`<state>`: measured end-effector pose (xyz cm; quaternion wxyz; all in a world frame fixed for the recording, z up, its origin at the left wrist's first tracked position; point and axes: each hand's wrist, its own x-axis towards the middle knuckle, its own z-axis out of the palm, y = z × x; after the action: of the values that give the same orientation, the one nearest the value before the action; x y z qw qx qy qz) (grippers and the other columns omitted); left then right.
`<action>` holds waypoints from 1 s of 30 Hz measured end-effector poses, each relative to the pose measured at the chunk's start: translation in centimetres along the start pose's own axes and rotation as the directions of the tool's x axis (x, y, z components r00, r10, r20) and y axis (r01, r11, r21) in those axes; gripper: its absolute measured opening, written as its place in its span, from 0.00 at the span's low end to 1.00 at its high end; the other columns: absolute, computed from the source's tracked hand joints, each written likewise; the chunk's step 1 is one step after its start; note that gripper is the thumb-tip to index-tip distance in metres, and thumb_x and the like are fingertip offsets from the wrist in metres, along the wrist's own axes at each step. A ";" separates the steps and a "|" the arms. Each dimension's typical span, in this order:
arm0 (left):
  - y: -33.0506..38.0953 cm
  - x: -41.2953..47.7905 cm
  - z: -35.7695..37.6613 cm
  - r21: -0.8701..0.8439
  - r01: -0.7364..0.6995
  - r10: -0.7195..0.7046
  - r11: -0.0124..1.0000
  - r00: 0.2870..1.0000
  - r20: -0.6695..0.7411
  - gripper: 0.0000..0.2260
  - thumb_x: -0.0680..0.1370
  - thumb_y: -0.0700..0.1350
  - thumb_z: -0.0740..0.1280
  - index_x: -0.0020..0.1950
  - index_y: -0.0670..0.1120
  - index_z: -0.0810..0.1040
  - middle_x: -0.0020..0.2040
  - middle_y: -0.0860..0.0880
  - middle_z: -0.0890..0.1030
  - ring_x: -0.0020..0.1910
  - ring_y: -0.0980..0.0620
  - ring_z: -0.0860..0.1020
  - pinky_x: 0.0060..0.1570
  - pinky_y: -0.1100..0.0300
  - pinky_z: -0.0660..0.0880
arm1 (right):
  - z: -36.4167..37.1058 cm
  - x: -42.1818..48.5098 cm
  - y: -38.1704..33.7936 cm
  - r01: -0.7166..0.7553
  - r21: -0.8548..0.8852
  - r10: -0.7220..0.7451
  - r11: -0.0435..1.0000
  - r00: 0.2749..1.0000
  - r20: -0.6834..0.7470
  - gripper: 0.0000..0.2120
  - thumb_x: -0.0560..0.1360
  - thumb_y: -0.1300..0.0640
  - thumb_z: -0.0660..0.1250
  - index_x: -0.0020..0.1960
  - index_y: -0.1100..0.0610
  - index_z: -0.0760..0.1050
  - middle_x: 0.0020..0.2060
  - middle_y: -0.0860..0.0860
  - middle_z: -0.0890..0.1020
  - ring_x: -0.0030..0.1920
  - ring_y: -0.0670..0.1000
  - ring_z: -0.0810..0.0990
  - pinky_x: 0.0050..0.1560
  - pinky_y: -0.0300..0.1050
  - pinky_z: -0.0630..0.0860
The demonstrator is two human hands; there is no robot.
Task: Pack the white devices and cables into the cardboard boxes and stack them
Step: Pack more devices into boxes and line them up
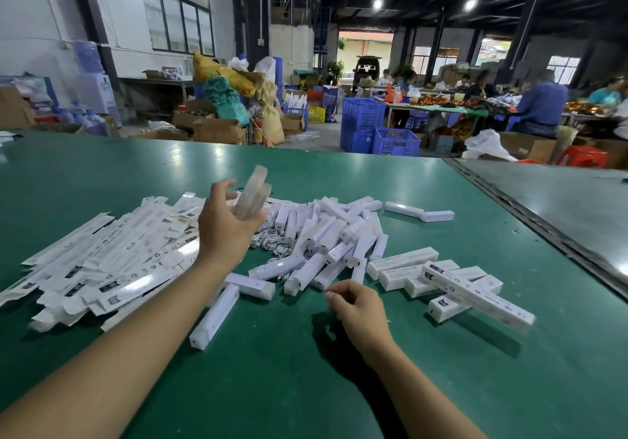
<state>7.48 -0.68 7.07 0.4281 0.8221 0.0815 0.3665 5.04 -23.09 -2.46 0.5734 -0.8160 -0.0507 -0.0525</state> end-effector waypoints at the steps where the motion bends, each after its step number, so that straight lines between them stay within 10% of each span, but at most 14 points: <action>1: 1.0 -0.5 0.0 -0.109 0.014 -0.017 0.994 0.999 -0.027 0.28 0.74 0.52 0.76 0.69 0.50 0.68 0.56 0.54 0.76 0.45 0.55 0.78 0.46 0.57 0.73 | -0.1 0.0 0.1 -0.002 0.017 0.002 1.000 1.000 0.005 0.05 0.73 0.58 0.70 0.39 0.51 0.81 0.30 0.45 0.82 0.30 0.42 0.76 0.36 0.42 0.77; 6: 2.7 -3.5 0.8 -0.664 0.266 -0.262 0.698 0.959 0.109 0.24 0.77 0.49 0.72 0.68 0.53 0.64 0.54 0.46 0.83 0.47 0.49 0.85 0.47 0.50 0.81 | -0.1 -0.4 -0.2 0.032 0.189 -0.044 0.982 0.997 0.062 0.05 0.79 0.51 0.66 0.48 0.51 0.79 0.39 0.44 0.83 0.37 0.43 0.80 0.41 0.38 0.74; 10: 1.4 -6.0 1.8 -0.778 0.372 -0.379 0.506 0.906 0.186 0.24 0.75 0.45 0.74 0.67 0.52 0.66 0.53 0.44 0.84 0.50 0.46 0.85 0.40 0.49 0.83 | -0.3 -1.0 -1.0 0.060 0.238 -0.099 0.969 0.983 0.155 0.13 0.81 0.45 0.59 0.58 0.49 0.77 0.45 0.46 0.84 0.45 0.44 0.83 0.44 0.29 0.73; 14: -0.3 -7.5 2.1 -0.799 0.419 -0.425 0.431 0.876 0.230 0.20 0.71 0.47 0.76 0.59 0.49 0.74 0.49 0.46 0.85 0.50 0.47 0.85 0.38 0.50 0.82 | -0.5 -1.3 -1.1 0.076 0.180 -0.120 0.981 0.961 0.249 0.13 0.80 0.47 0.63 0.53 0.56 0.80 0.31 0.49 0.80 0.33 0.48 0.80 0.39 0.39 0.74; 19: -1.6 -7.6 2.0 -0.764 0.458 -0.427 0.454 0.865 0.264 0.02 0.76 0.42 0.73 0.46 0.45 0.82 0.38 0.52 0.84 0.38 0.54 0.83 0.29 0.57 0.79 | -0.8 -1.6 -1.2 0.106 0.132 -0.148 0.986 0.918 0.369 0.20 0.75 0.39 0.62 0.53 0.54 0.81 0.39 0.47 0.79 0.38 0.44 0.74 0.42 0.39 0.71; 30: -2.1 -8.8 2.5 -0.790 0.497 -0.360 0.359 0.855 0.373 0.10 0.73 0.39 0.71 0.53 0.46 0.80 0.45 0.44 0.86 0.44 0.49 0.85 0.38 0.54 0.82 | -0.9 -2.2 -1.1 -0.116 0.358 -0.025 0.927 0.931 0.365 0.06 0.76 0.62 0.71 0.53 0.59 0.80 0.43 0.60 0.86 0.40 0.61 0.86 0.37 0.48 0.81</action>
<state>3.21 -4.96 -0.14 0.8657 0.4640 0.0682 0.1748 2.65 -23.59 -1.46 0.6998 -0.6884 -0.1455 0.1235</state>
